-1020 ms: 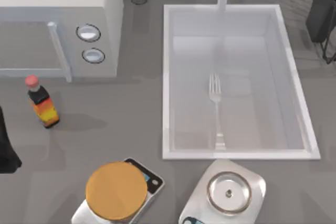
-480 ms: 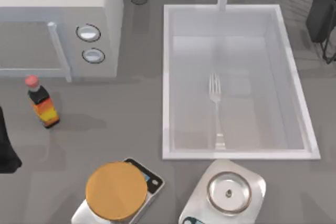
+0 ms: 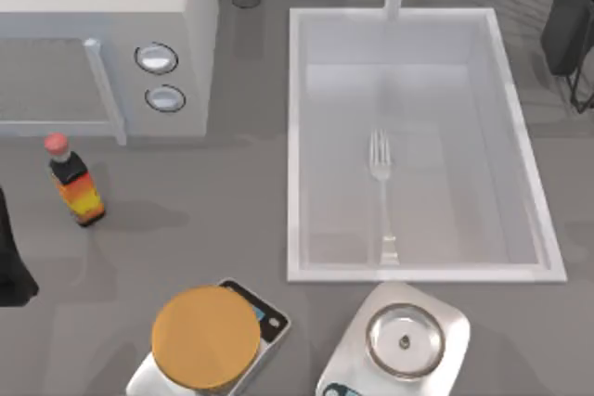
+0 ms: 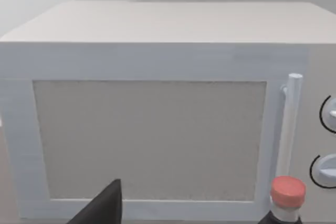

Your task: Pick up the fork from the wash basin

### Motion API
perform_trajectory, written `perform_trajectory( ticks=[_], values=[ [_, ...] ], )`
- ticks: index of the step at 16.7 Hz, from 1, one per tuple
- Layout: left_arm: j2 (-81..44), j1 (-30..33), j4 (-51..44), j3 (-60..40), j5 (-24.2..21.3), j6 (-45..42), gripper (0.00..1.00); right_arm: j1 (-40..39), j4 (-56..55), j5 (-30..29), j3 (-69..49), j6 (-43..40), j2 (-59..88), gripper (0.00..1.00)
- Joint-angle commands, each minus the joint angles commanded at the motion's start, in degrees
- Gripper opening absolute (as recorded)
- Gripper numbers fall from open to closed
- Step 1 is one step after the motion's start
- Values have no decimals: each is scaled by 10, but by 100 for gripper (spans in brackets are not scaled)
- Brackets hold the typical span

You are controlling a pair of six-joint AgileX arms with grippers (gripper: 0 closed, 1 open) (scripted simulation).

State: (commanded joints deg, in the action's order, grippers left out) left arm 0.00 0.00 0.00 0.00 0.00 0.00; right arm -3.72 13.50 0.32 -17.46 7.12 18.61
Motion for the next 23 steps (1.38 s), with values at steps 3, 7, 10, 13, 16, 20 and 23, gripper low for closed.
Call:
perform_trajectory(
  ticks=[3, 7, 10, 13, 16, 20, 23],
  values=[
    [0, 0, 0, 0, 0, 0, 100, -27, 93, 1, -131, 44, 136, 100],
    [0, 0, 0, 0, 0, 0, 100, -70, 230, 2, -343, 103, 358, 100],
    [0, 0, 0, 0, 0, 0, 100, -104, 331, 2, -517, 140, 549, 100],
    [0, 0, 0, 0, 0, 0, 100, -137, 426, 1, -691, 169, 744, 100],
    [0, 0, 0, 0, 0, 0, 100, -168, 507, -1, -851, 189, 927, 100],
    [0, 0, 0, 0, 0, 0, 100, -201, 589, -4, -1026, 202, 1127, 100],
    [0, 0, 0, 0, 0, 0, 100, -217, 627, -6, -1115, 205, 1223, 100]
  ],
)
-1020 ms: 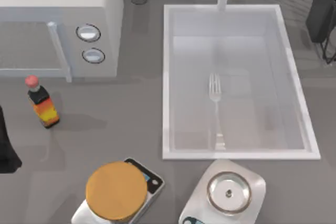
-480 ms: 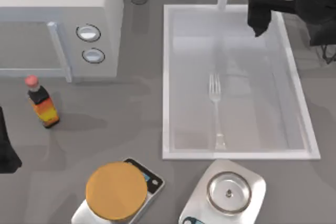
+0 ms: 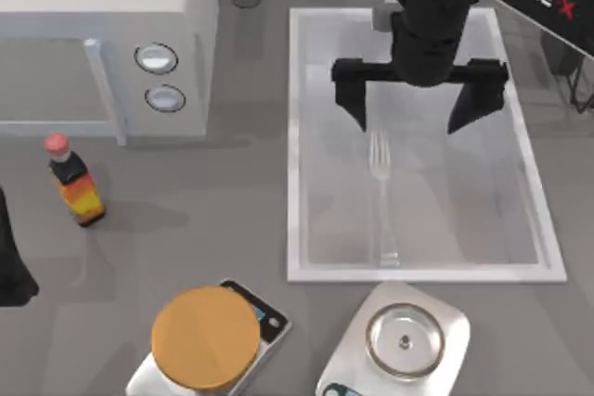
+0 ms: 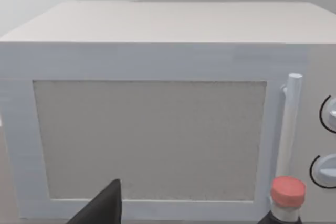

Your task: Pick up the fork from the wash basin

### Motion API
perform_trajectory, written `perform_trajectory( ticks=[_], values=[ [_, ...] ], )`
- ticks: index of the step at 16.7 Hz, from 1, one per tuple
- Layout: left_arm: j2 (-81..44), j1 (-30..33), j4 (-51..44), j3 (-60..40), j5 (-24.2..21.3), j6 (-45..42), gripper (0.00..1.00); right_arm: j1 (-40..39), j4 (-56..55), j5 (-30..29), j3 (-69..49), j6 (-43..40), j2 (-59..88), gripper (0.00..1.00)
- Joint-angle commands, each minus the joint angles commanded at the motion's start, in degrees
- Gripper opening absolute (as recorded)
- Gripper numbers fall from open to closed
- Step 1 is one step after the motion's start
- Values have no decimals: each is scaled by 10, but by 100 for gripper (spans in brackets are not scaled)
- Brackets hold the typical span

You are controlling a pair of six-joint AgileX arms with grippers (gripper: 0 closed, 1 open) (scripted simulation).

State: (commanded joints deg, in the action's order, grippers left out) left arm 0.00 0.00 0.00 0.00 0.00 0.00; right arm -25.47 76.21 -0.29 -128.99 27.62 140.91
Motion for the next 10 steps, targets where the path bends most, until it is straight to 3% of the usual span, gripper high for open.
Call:
perform_trajectory(
  ticks=[10],
  values=[
    [0, 0, 0, 0, 0, 0, 100, -5, 8, -1, -33, -1, 47, 100]
  ],
)
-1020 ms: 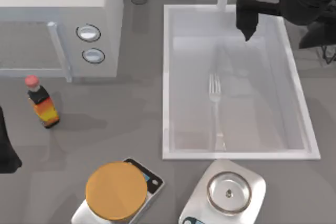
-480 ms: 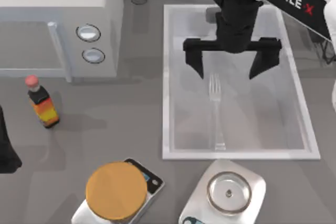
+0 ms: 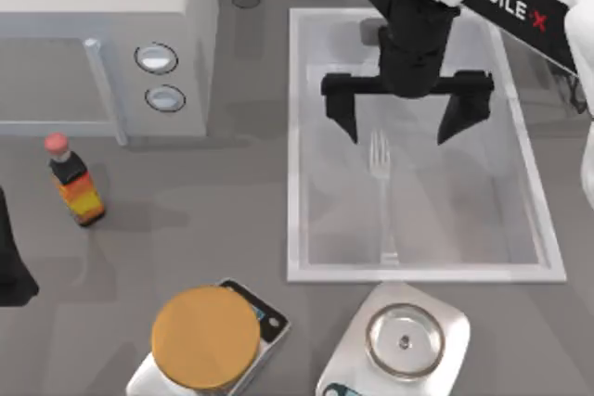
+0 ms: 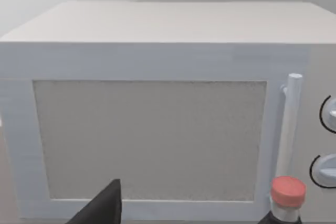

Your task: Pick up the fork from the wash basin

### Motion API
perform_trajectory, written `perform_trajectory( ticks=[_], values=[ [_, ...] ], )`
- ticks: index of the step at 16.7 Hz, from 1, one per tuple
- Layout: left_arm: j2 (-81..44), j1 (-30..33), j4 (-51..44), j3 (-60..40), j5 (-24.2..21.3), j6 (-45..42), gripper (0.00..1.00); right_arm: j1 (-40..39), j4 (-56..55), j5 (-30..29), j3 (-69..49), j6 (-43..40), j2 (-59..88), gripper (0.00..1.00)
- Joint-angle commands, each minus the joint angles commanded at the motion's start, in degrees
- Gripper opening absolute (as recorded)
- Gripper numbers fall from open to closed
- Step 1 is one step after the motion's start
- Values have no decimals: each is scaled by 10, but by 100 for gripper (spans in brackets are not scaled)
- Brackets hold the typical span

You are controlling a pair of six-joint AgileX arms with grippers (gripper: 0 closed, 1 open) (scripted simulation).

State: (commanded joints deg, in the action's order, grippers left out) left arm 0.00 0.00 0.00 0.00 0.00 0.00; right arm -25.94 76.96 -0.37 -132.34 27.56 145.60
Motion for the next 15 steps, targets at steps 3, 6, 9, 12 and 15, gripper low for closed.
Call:
perform_trajectory(
  ticks=[3, 6, 9, 12, 15],
  values=[
    [0, 0, 0, 0, 0, 0, 100, -1, -58, 0, 39, 0, 20, 100],
    [0, 0, 0, 0, 0, 0, 100, -2, -156, -1, 93, 1, 52, 100],
    [0, 0, 0, 0, 0, 0, 100, -3, -228, -1, 139, 1, 81, 100],
    [0, 0, 0, 0, 0, 0, 100, -4, -246, -2, 153, 2, 91, 100],
    [0, 0, 0, 0, 0, 0, 100, -4, -246, -2, 153, 2, 91, 100]
  ],
)
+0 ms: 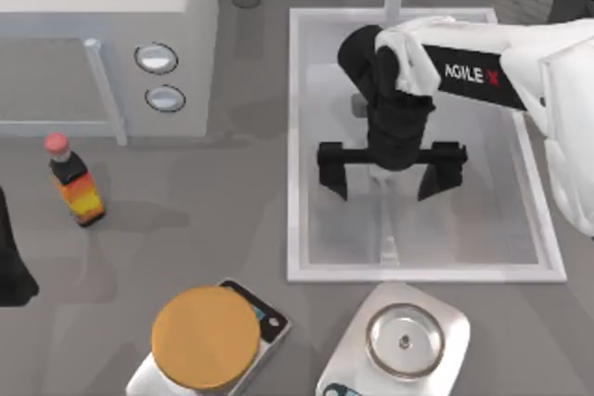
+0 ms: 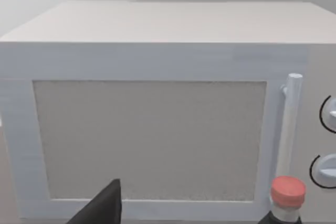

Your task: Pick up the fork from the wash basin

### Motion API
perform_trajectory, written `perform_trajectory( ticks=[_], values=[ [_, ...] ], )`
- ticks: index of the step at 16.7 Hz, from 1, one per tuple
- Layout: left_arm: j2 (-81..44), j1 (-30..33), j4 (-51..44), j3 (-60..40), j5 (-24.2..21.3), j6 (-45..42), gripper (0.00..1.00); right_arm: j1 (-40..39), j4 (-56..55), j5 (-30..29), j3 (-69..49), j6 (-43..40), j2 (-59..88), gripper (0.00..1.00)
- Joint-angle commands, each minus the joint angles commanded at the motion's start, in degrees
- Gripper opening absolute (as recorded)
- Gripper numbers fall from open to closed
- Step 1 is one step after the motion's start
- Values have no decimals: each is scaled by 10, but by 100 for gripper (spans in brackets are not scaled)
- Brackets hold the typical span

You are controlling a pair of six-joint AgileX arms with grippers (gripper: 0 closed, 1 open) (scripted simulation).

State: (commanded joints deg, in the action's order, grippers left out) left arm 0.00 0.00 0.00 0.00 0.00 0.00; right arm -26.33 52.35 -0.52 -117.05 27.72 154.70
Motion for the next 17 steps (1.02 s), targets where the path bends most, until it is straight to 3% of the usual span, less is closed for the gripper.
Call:
perform_trajectory(
  ticks=[13, 17],
  values=[
    [0, 0, 0, 0, 0, 0, 100, 0, 0, 0, 0, 0, 0, 2],
    [0, 0, 0, 0, 0, 0, 100, 0, 0, 0, 0, 0, 0, 0]
  ],
)
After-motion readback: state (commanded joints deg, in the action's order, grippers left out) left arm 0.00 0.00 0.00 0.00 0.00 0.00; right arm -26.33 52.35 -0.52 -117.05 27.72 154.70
